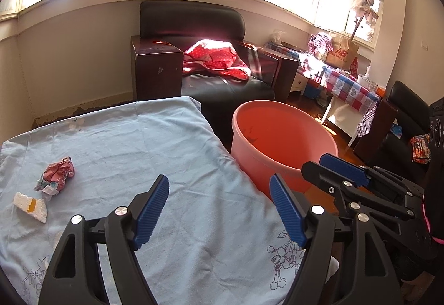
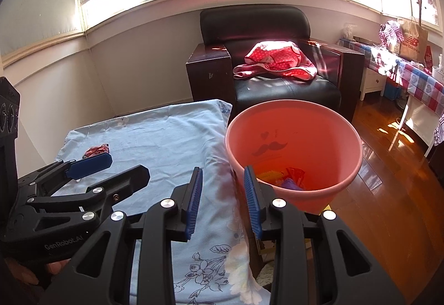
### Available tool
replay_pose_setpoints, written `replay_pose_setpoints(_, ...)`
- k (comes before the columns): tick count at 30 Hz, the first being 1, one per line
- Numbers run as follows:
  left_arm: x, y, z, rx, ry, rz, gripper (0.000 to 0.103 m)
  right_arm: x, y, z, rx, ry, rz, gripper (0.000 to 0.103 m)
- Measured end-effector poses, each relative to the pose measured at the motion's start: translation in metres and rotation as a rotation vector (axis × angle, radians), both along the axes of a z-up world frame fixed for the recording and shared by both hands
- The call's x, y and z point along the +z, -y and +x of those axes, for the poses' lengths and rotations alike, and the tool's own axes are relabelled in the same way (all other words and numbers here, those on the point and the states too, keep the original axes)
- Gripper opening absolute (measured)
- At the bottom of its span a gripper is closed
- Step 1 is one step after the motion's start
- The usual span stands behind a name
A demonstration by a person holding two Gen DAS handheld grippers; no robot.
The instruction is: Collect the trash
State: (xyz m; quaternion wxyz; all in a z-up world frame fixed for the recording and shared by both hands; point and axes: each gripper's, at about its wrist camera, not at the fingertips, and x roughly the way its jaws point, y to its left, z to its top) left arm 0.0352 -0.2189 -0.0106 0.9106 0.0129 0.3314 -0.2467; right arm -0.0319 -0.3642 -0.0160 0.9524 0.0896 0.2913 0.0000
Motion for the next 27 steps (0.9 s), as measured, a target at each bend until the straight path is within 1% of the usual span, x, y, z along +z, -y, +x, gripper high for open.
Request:
replay_pose_setpoints(4, -0.004, -0.024, -0.002, 0.050, -0.010, 0.001, 0.074, -0.001, -0.014, 0.003, 0.036, -0.007, -0.008, 0.032)
replay_pose_setpoints(11, -0.012, -0.082, 0.000, 0.199, -0.031, 0.000, 0.074, -0.006, -0.036, 0.012, 0.100, -0.026, -0.012, 0.031)
replay_pose_setpoints(15, -0.016, -0.116, 0.006, 0.305, -0.048, -0.004, 0.074, -0.009, -0.047, 0.016, 0.134, -0.032, -0.014, 0.031)
replay_pose_setpoints(18, -0.018, -0.142, 0.013, 0.403, -0.068, -0.011, 0.074, -0.010, -0.052, 0.018, 0.154, -0.037, -0.015, 0.031)
replay_pose_setpoints(23, -0.026, -0.190, 0.030, 0.567, -0.134, -0.052, 0.070, -0.014, -0.058, 0.020, 0.180, -0.045, -0.010, 0.031)
replay_pose_setpoints(27, -0.034, -0.218, 0.042, 0.670, -0.183, -0.078, 0.068, -0.013, -0.063, 0.023, 0.209, -0.040, 0.002, 0.031)
